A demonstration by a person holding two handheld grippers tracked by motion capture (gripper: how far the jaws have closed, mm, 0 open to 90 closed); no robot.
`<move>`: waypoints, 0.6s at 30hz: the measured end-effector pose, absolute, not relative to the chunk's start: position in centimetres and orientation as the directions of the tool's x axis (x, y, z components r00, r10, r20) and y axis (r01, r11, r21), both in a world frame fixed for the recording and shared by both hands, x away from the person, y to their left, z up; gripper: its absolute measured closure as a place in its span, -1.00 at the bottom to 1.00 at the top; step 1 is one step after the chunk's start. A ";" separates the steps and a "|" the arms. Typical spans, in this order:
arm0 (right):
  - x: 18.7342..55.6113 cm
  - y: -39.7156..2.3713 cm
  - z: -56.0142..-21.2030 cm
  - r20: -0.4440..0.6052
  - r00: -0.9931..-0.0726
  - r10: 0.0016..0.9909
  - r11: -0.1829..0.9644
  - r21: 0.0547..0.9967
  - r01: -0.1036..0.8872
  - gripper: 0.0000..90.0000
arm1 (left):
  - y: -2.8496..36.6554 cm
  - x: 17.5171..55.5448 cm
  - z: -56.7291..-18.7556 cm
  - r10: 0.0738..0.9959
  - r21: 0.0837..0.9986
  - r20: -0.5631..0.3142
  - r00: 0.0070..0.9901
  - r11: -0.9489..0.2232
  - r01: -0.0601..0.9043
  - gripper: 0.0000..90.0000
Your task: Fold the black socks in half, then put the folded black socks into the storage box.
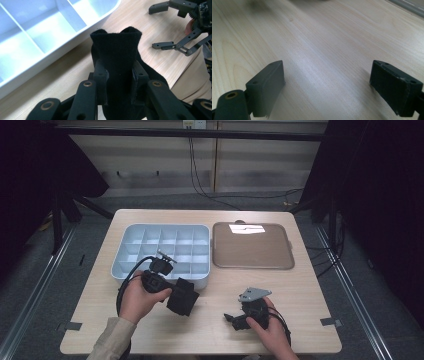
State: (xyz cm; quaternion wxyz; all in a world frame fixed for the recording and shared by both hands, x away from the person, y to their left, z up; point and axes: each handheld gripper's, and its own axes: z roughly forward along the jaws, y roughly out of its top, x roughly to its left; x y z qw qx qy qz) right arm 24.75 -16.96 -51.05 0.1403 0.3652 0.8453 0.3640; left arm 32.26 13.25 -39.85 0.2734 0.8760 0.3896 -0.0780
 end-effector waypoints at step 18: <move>24.6 -17.0 -51.0 0.028 -0.697 0.717 0.471 0.717 0.513 -0.74 | 14.8 32.9 -38.8 0.655 0.418 -0.349 0.670 -0.532 0.737 0.60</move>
